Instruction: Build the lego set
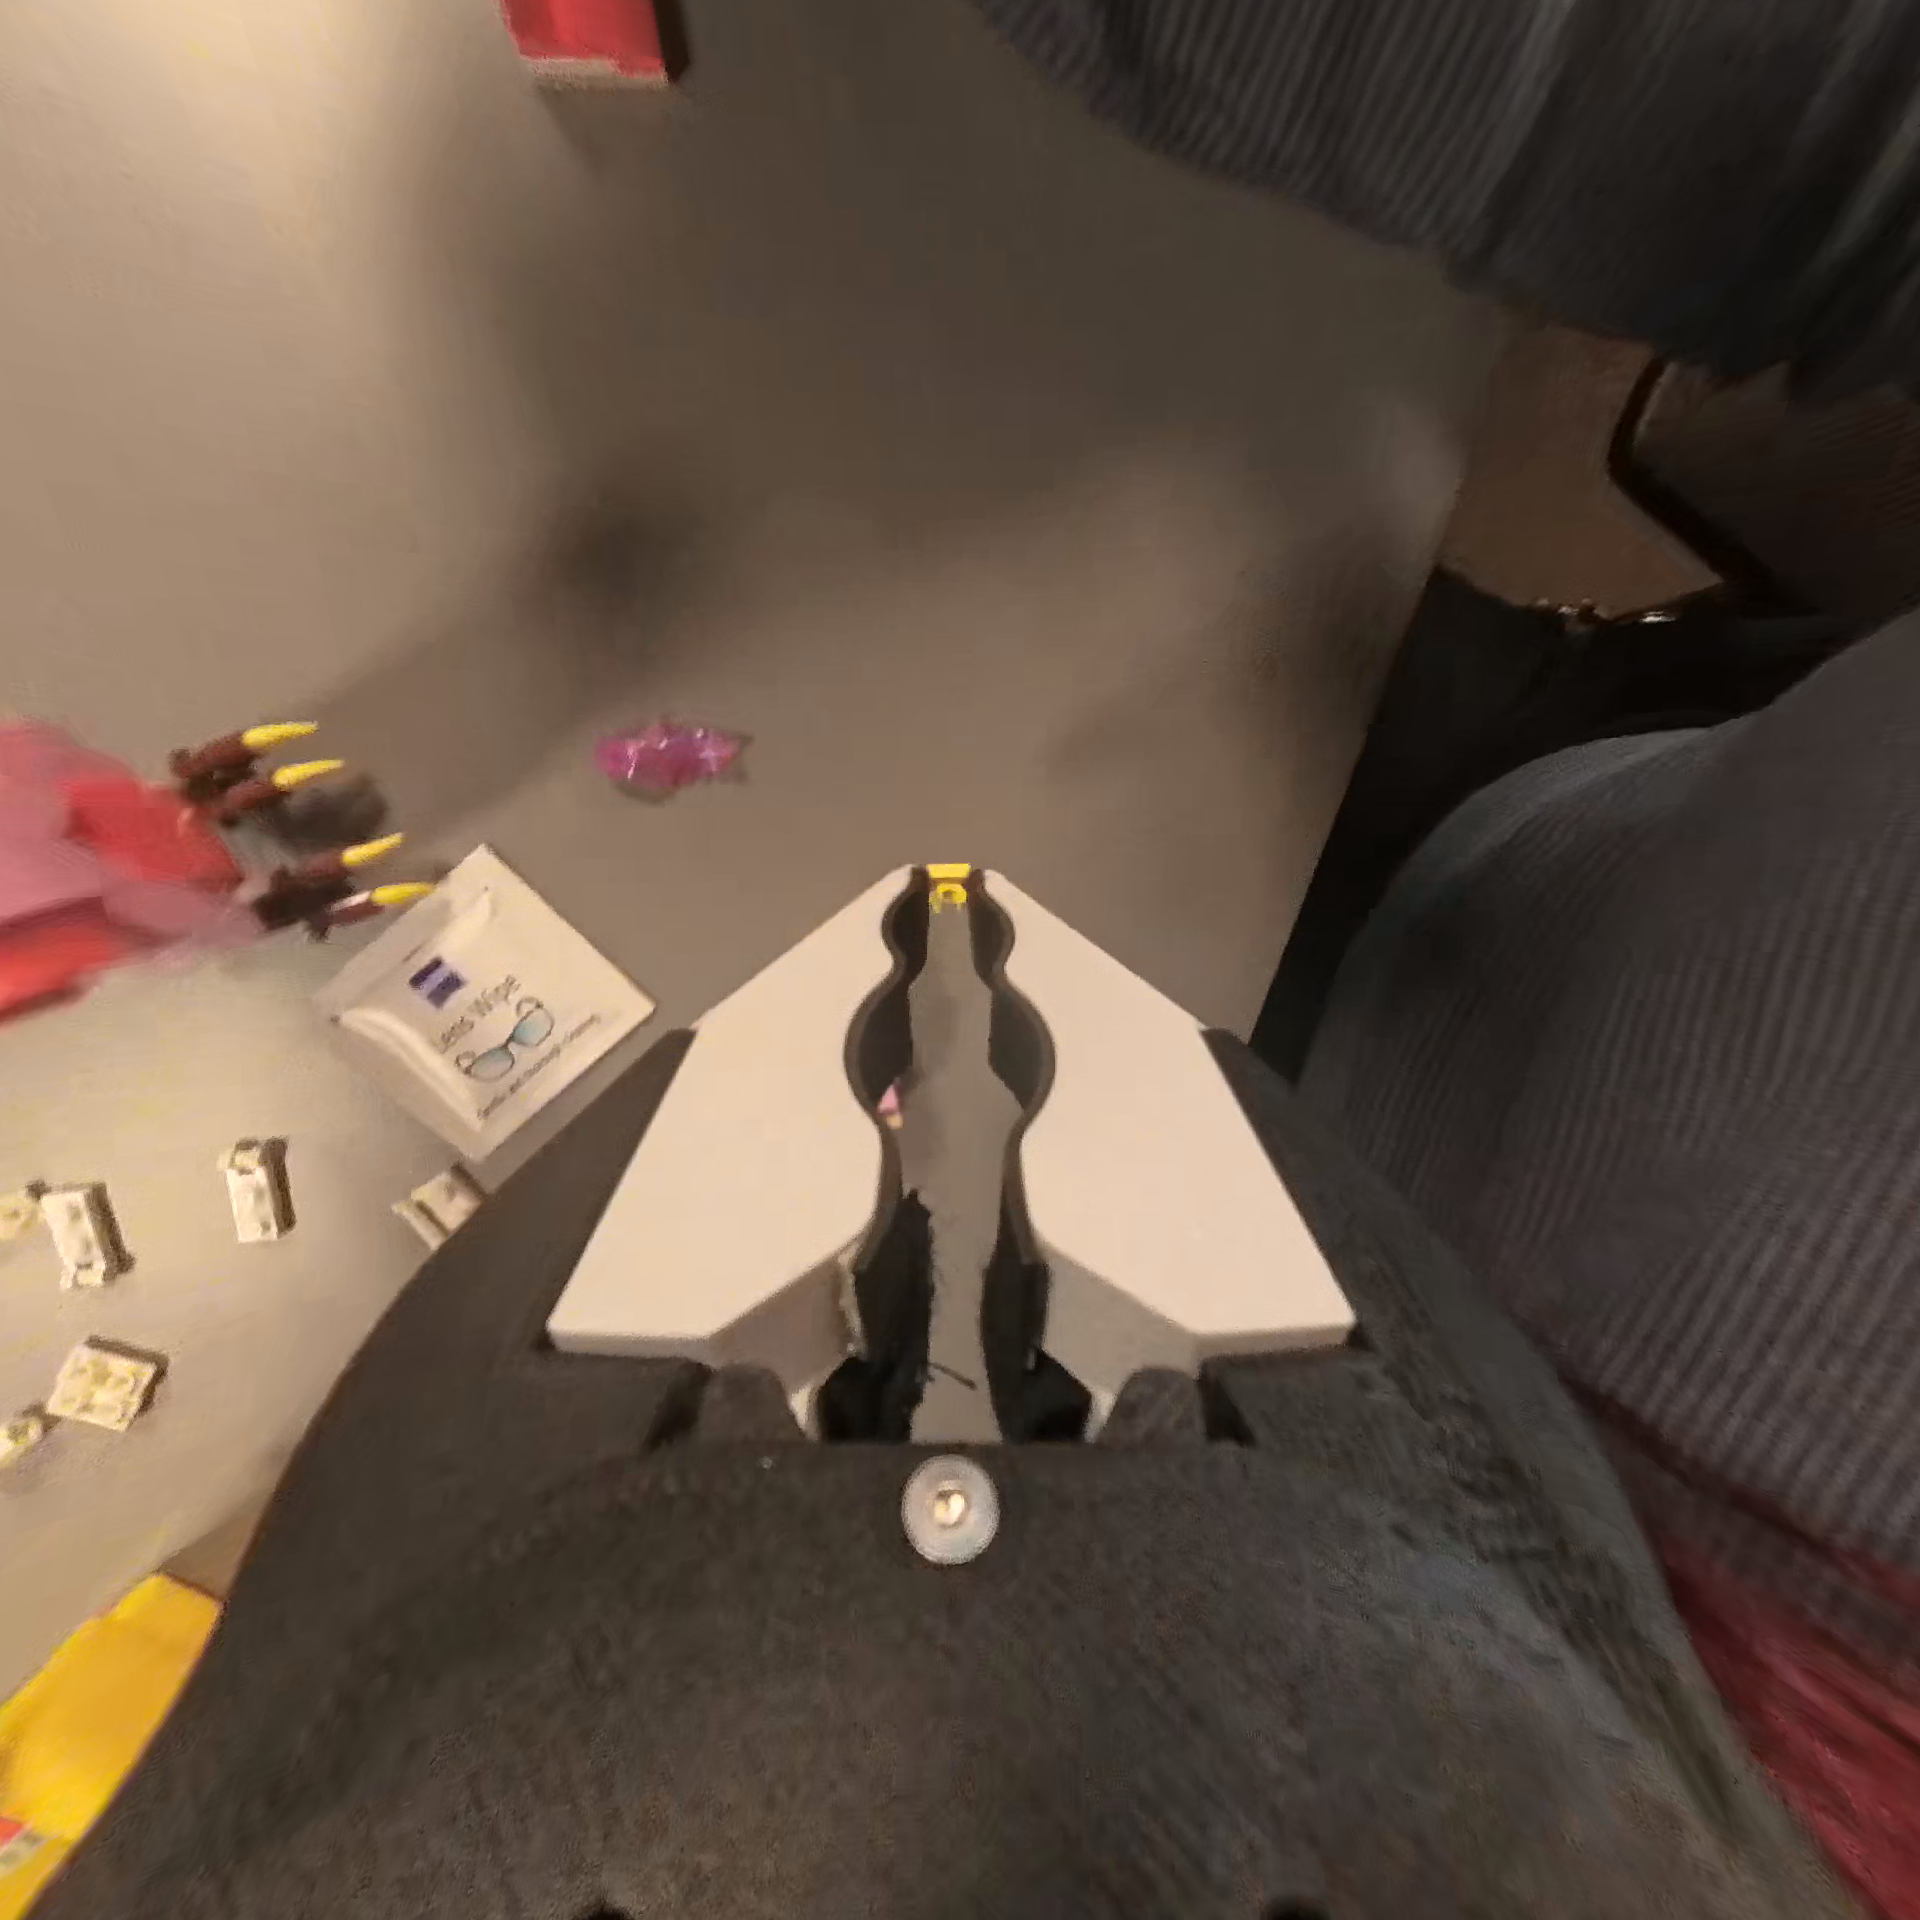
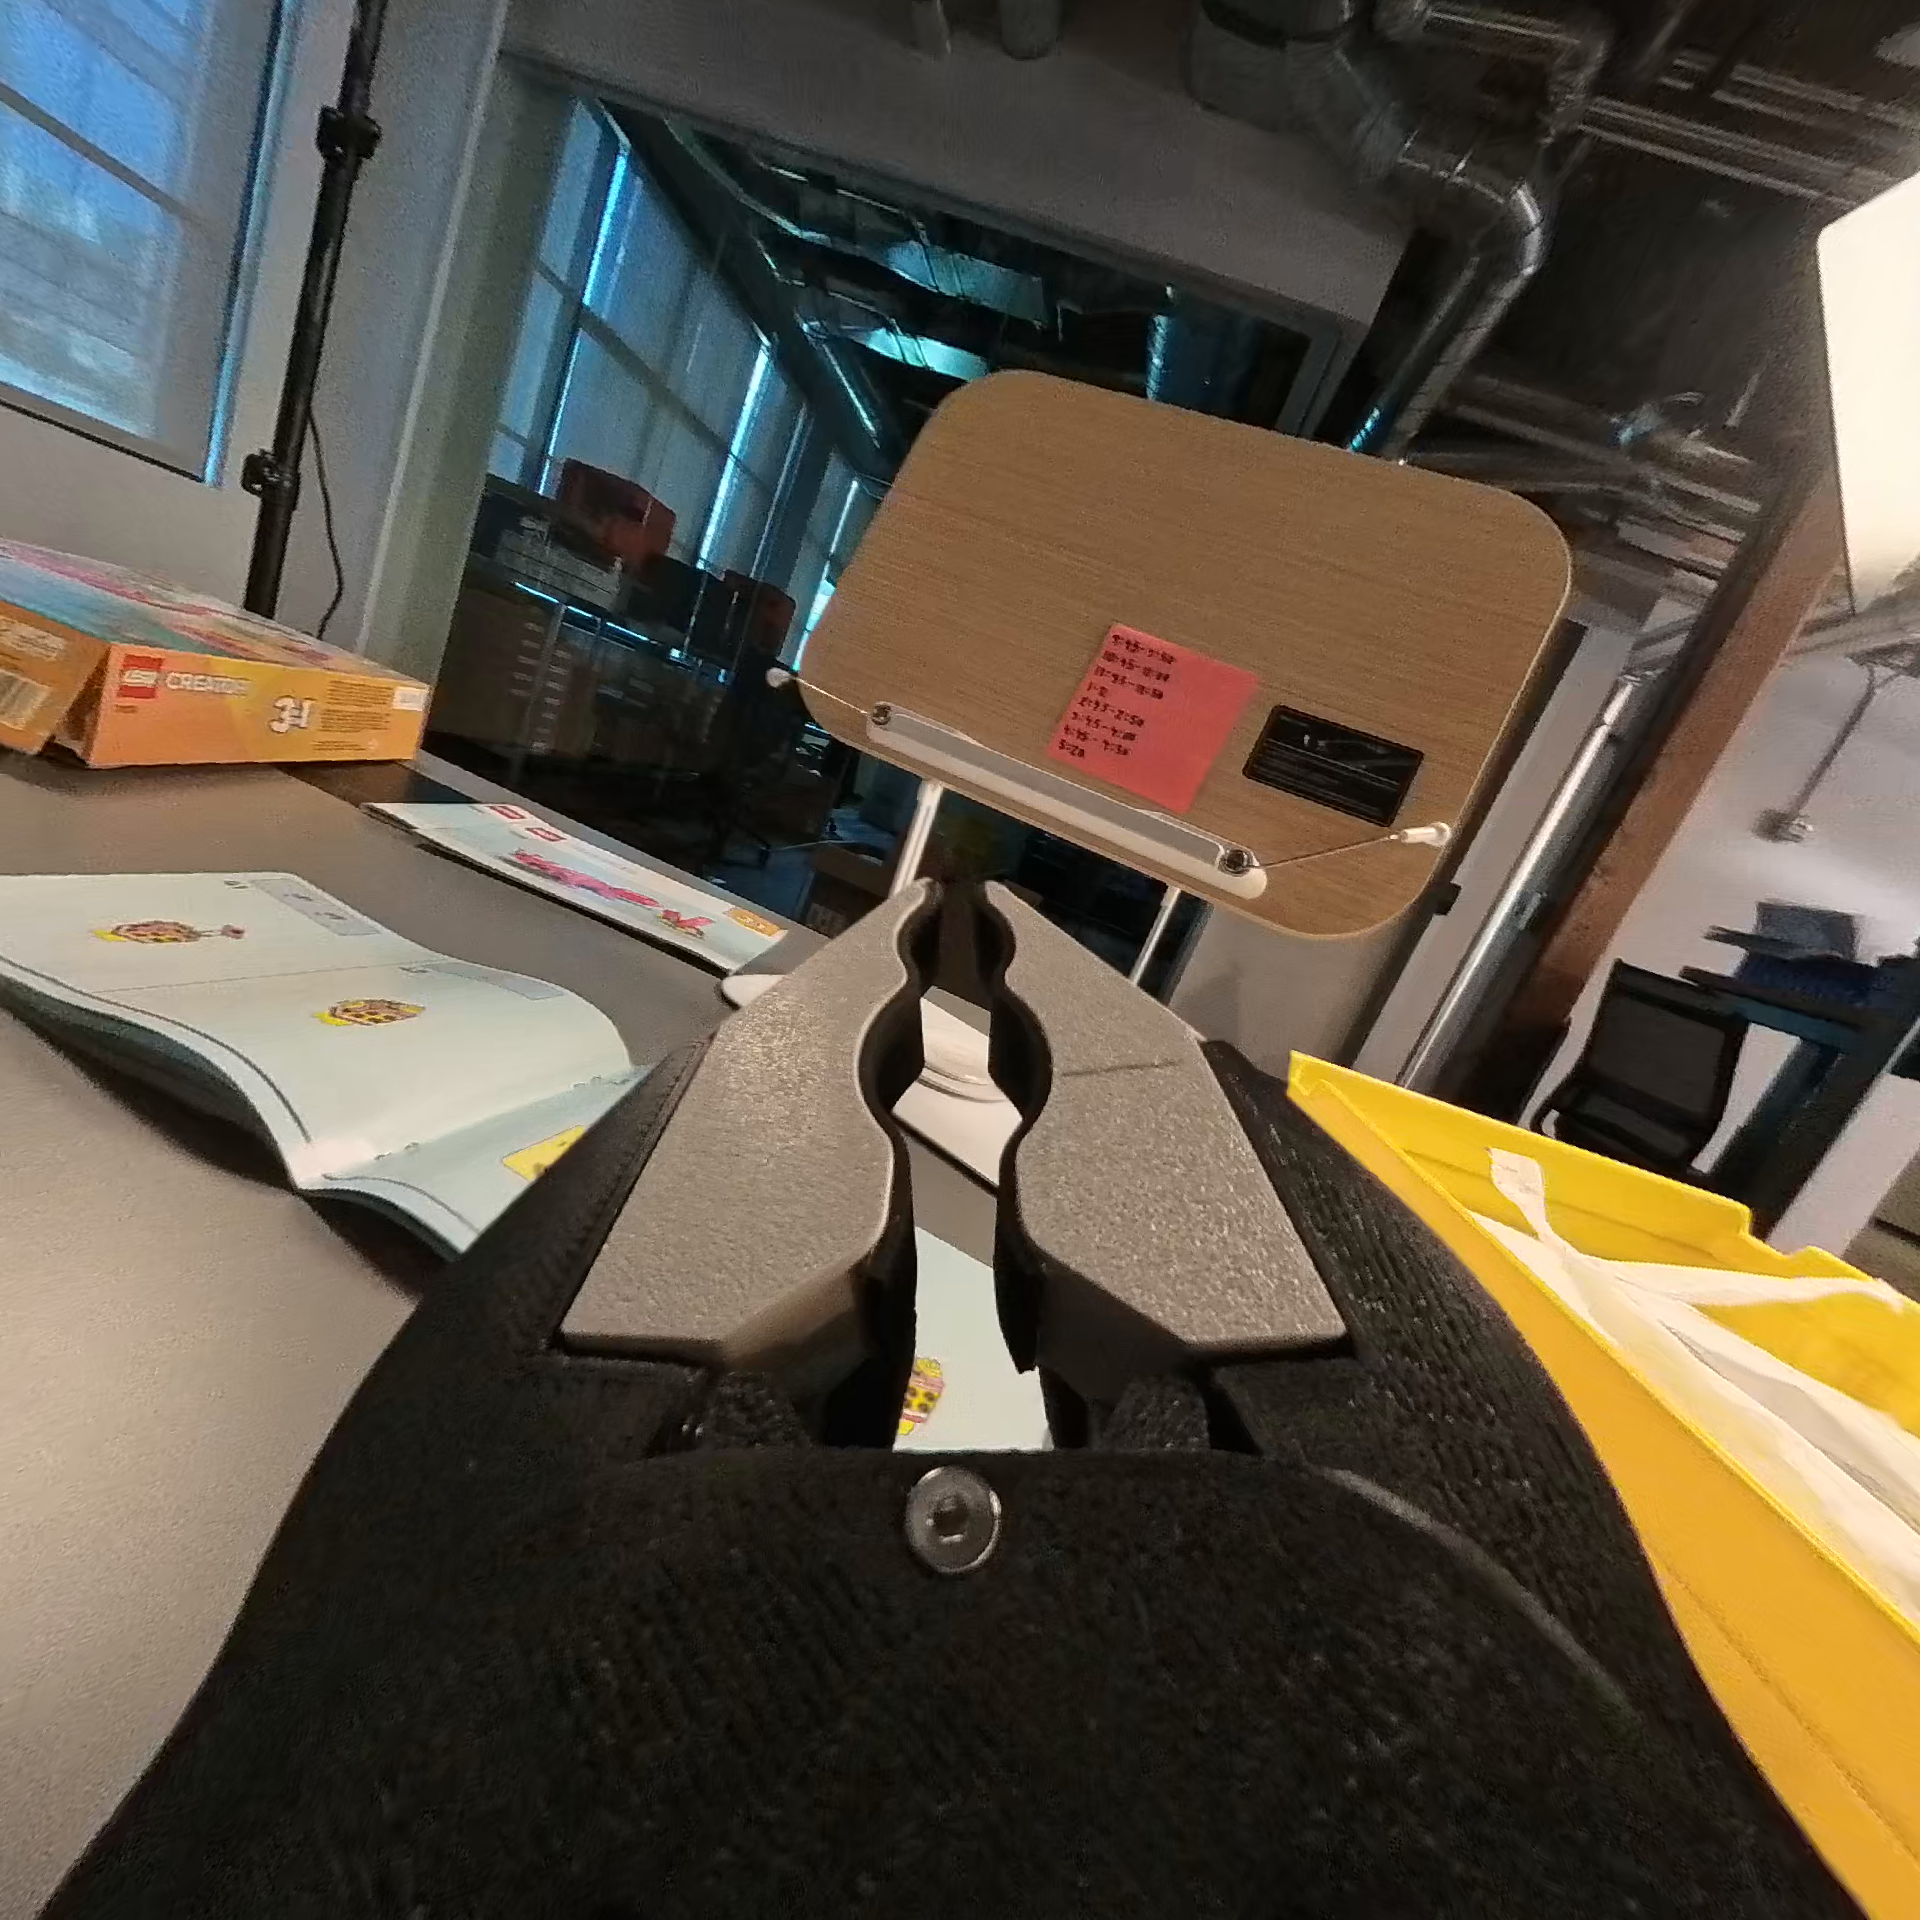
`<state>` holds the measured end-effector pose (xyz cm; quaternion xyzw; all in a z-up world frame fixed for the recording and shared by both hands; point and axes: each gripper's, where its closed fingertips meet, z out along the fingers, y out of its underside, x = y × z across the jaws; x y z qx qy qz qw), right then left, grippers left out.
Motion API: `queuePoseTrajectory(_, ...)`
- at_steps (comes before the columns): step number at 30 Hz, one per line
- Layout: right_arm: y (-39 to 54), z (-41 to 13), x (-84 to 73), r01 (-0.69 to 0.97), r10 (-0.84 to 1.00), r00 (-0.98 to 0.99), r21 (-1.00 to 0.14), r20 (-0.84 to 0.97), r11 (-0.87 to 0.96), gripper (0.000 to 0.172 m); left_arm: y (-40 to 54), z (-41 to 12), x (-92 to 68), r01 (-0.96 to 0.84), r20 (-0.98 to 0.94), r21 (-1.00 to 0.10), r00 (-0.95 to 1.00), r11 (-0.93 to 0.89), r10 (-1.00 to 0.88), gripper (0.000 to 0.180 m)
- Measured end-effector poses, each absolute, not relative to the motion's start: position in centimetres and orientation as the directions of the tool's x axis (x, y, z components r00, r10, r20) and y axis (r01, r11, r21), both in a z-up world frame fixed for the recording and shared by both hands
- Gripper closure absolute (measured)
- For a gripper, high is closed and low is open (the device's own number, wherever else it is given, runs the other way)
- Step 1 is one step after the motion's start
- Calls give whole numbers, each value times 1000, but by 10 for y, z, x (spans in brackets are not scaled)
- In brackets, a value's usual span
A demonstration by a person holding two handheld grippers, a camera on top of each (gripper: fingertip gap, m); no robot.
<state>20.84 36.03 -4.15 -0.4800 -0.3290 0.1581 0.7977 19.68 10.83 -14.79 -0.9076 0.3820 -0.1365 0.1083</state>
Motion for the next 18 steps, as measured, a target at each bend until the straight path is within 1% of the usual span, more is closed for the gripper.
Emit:
queuePoseTrajectory(1,362,-42,210,60,568,738,-874,363,482,169,110,-152,201,-678,153,-283,666,-678,-730,175)
queuePoseTrajectory(10,366,-43,211,48,576,744,-887,339,460,168,118,-180,205,-762,45,-64,643,-644,-765,175)
queuePoseTrajectory(13,366,-44,210,50,578,742,-887,341,459,168,121,-184,205,-759,27,-27,650,-650,-760,175)
queuePoseTrajectory(18,366,-44,209,49,580,740,-888,340,458,168,122,-186,208,-770,31,0,637,-638,-770,175)
